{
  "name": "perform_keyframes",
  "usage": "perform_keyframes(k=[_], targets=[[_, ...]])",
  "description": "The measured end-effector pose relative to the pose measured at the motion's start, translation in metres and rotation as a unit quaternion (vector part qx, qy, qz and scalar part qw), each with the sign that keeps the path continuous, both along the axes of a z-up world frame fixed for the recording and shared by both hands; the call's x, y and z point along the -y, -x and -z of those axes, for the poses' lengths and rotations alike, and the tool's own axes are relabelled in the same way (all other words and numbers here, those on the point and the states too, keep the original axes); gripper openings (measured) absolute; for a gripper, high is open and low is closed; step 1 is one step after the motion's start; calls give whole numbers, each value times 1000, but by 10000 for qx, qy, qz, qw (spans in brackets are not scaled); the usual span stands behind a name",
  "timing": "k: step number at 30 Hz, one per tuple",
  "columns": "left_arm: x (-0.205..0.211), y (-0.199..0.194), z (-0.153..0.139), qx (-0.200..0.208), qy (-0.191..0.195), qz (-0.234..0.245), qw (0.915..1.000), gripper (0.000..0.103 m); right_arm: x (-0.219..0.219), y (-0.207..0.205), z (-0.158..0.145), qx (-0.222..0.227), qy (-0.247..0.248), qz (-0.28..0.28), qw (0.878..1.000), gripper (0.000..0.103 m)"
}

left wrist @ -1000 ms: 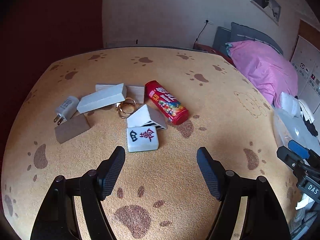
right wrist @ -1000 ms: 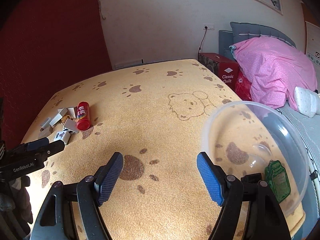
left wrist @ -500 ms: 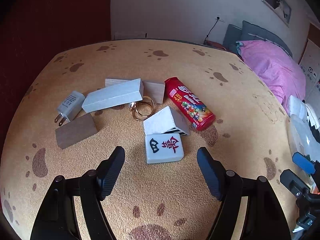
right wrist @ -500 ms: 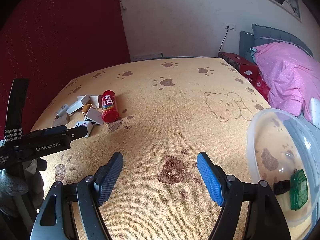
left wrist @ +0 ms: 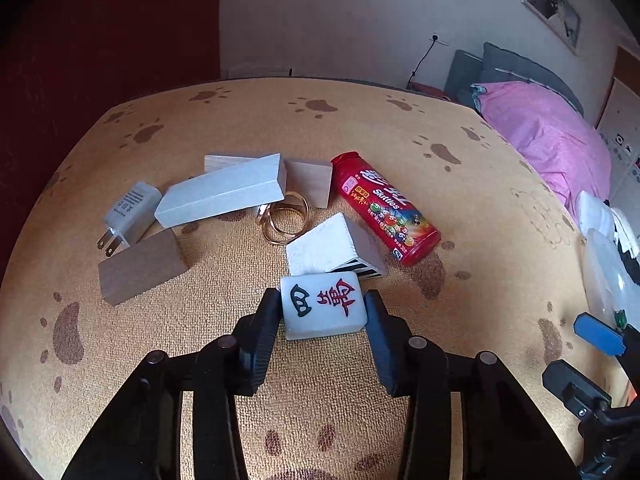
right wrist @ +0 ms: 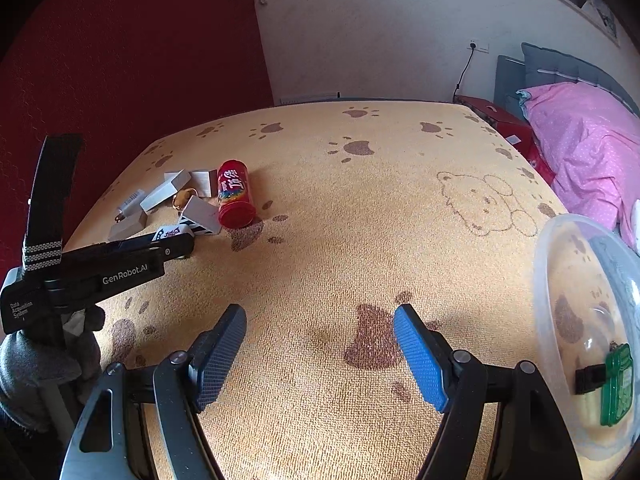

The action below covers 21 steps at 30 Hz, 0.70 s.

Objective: Organize rigid objects
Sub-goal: 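Grasp the red Skittles tube with the right gripper while the left holds the tile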

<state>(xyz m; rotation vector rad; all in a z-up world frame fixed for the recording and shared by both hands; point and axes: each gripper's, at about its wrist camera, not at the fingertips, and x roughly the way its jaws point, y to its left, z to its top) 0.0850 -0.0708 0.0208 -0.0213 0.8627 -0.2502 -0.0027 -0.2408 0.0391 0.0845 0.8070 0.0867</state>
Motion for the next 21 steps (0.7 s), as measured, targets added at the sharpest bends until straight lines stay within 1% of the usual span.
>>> perform_keyframes(k=[6,13,18,21], targets=[[-8,7,-6,103,25,-72,9999,41,-10,-8,-2,-28,-143,-362,9992,80],[-24,17,-7,117,-27,-207,9997,40,-31,-28,-5,6,-148,-889,9959,80],[-37,26,-5,108,-32,-315,9994,40,-49,-48,-3,-115,-337,-1422,9892,79],[-45,29,-4,100,-24,-398,9992,40,-60,-60,2,-213,-410,-1654,9851,75]])
